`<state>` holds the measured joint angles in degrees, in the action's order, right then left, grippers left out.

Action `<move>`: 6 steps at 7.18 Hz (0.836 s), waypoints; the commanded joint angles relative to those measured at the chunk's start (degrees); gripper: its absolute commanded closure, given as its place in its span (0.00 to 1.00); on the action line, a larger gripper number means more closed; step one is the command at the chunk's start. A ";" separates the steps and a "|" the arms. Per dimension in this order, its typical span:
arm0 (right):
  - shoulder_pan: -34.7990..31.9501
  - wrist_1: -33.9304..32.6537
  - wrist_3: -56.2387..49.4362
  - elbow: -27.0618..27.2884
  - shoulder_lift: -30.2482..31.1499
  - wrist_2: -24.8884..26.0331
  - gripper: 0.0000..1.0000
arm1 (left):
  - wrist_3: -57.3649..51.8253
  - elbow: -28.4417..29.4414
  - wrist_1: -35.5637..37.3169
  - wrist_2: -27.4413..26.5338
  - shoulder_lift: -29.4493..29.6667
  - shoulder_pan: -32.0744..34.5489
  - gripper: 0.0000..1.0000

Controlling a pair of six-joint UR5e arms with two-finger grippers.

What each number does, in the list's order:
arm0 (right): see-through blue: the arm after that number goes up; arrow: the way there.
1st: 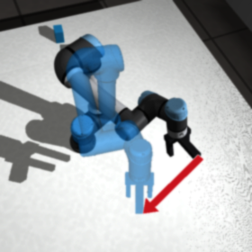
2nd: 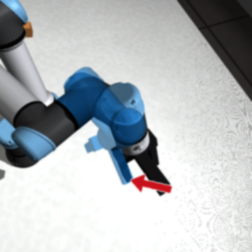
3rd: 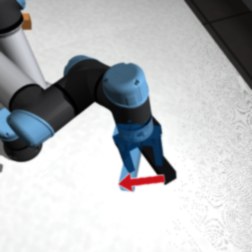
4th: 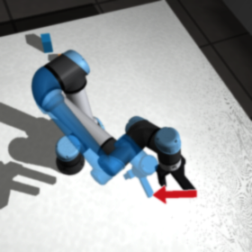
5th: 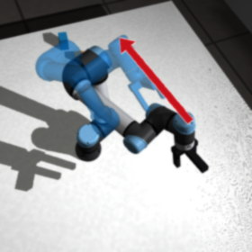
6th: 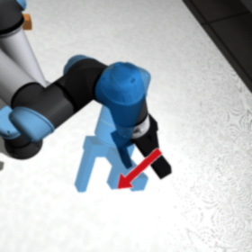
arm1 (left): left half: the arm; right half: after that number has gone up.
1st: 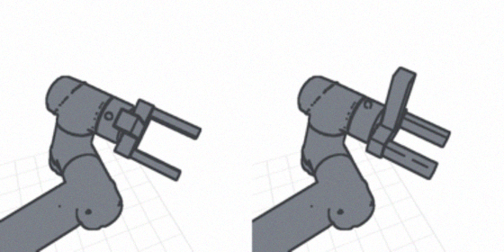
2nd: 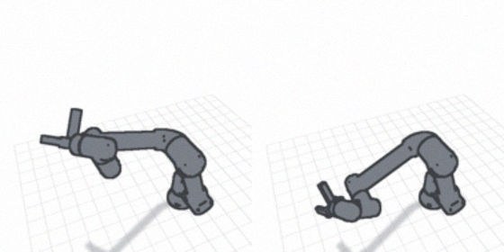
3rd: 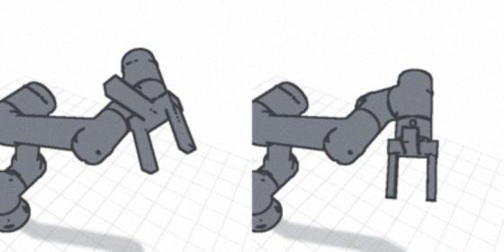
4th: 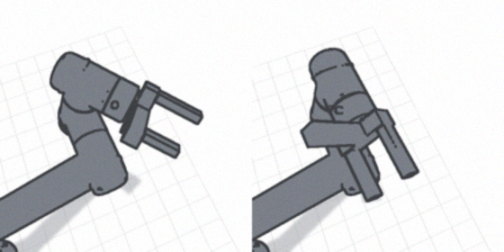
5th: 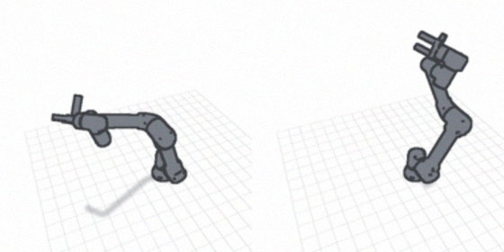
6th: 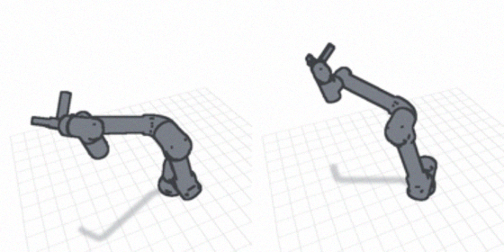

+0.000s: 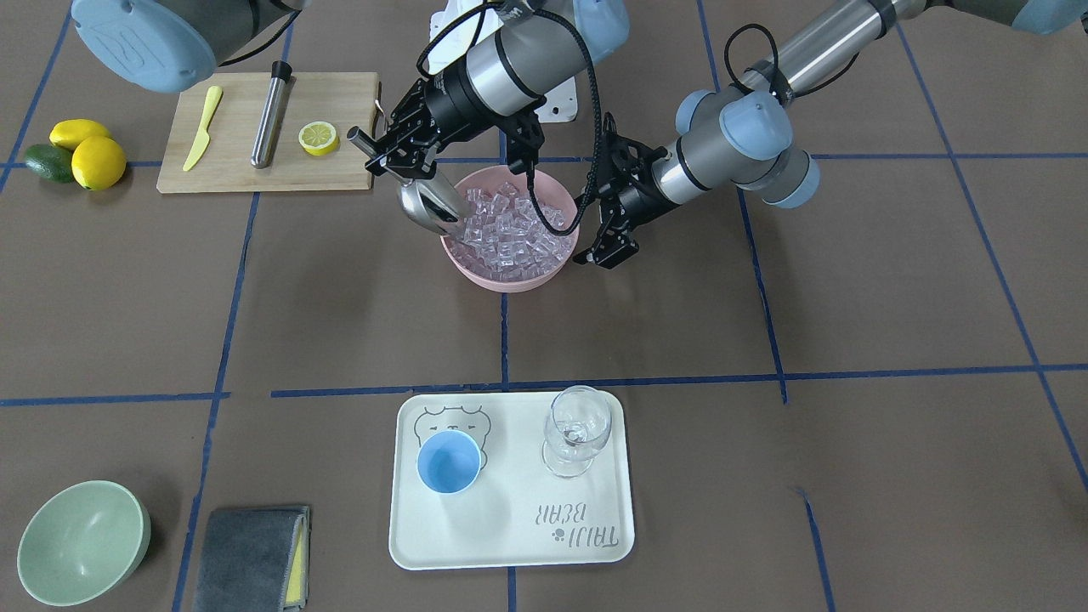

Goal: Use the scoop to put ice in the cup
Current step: 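Lower the scoop with the right gripper into the ice cubes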

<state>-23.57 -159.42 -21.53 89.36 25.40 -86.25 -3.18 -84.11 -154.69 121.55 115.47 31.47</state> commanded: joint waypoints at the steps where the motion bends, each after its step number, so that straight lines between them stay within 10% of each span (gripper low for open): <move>1: 1.15 0.60 0.09 0.11 0.26 0.11 1.00 | 0.01 0.00 0.00 0.00 0.11 0.00 0.00; 4: 1.07 5.25 0.17 2.21 2.28 -0.15 1.00 | 0.01 0.00 -0.09 0.00 0.11 0.00 0.00; 6: 1.07 9.37 0.17 13.33 10.51 -0.50 1.00 | -0.07 0.00 0.00 0.00 0.11 0.00 0.00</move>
<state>-22.49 -152.59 -21.35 96.73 31.34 -86.58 -3.18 -84.11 -154.71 121.55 115.58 31.47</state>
